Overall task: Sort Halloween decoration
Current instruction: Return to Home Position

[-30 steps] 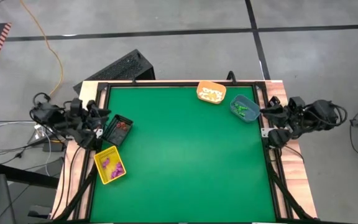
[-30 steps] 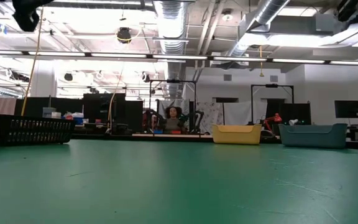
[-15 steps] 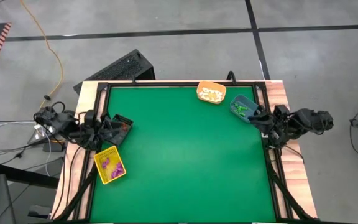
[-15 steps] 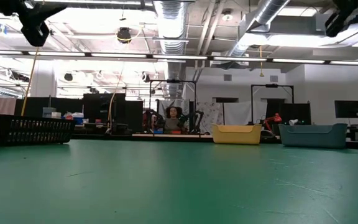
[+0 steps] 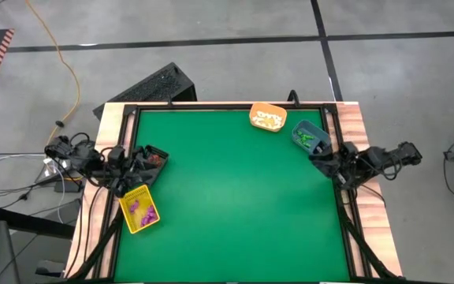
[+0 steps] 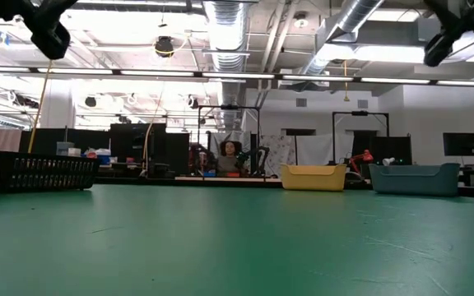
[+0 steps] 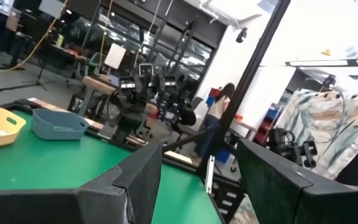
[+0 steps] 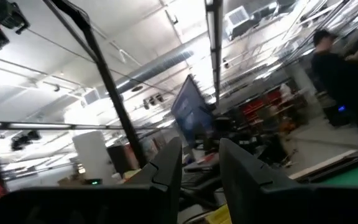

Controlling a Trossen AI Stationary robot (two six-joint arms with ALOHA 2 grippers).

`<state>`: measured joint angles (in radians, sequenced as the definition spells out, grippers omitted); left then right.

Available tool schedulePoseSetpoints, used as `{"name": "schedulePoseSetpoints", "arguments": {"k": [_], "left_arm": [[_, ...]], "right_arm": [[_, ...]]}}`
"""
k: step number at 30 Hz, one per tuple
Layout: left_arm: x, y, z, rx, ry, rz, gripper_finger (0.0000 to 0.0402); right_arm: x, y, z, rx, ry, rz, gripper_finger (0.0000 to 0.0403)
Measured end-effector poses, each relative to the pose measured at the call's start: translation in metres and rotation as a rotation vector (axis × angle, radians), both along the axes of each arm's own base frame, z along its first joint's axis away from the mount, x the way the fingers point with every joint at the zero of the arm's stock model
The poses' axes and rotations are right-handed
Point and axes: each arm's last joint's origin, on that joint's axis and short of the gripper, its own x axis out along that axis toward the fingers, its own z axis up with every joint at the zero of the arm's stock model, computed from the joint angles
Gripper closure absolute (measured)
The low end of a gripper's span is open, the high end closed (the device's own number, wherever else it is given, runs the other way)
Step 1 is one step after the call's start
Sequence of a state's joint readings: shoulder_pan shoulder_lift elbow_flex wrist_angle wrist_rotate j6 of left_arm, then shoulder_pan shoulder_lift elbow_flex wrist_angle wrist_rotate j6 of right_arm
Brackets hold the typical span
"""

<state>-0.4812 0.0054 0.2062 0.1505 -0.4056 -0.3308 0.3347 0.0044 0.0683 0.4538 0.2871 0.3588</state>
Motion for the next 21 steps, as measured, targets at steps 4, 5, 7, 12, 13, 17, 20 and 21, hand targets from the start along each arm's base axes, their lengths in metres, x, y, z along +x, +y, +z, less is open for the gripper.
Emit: {"name": "schedulePoseSetpoints", "arguments": {"k": [4, 5, 7, 12, 13, 17, 20, 21], "left_arm": [[0.000, 0.000, 0.000, 0.011, 0.000, 0.002, 0.0202], [0.000, 0.000, 0.000, 0.011, 0.000, 0.006, 0.0202], [0.000, 0.000, 0.000, 0.016, 0.001, 0.020, 0.0202], [0.000, 0.001, -0.001, 0.042, 0.014, 0.061, 0.0202], [0.000, 0.002, -0.001, 0.042, 0.019, 0.075, 0.0202], [0.000, 0.004, -0.001, 0.019, 0.029, 0.136, 0.0202], [0.001, 0.002, -0.005, 0.034, 0.064, 0.105, 0.0202], [0.002, 0.002, -0.009, 0.038, 0.096, 0.103, 0.0202]], "right_arm": [[0.002, -0.002, -0.011, -0.030, -0.021, -0.122, 0.0291], [0.002, -0.003, -0.011, -0.039, -0.015, -0.168, 0.0291], [0.002, -0.005, -0.012, -0.052, 0.004, -0.258, 0.0291], [0.000, -0.012, -0.010, -0.128, 0.027, -0.462, 0.0291], [0.001, -0.013, -0.010, -0.153, 0.028, -0.469, 0.0291], [0.006, -0.011, -0.016, -0.252, 0.057, -0.351, 0.0291], [0.012, -0.009, -0.028, -0.232, 0.157, -0.225, 0.0291], [0.014, -0.010, -0.033, -0.198, 0.211, -0.206, 0.0291]]}}
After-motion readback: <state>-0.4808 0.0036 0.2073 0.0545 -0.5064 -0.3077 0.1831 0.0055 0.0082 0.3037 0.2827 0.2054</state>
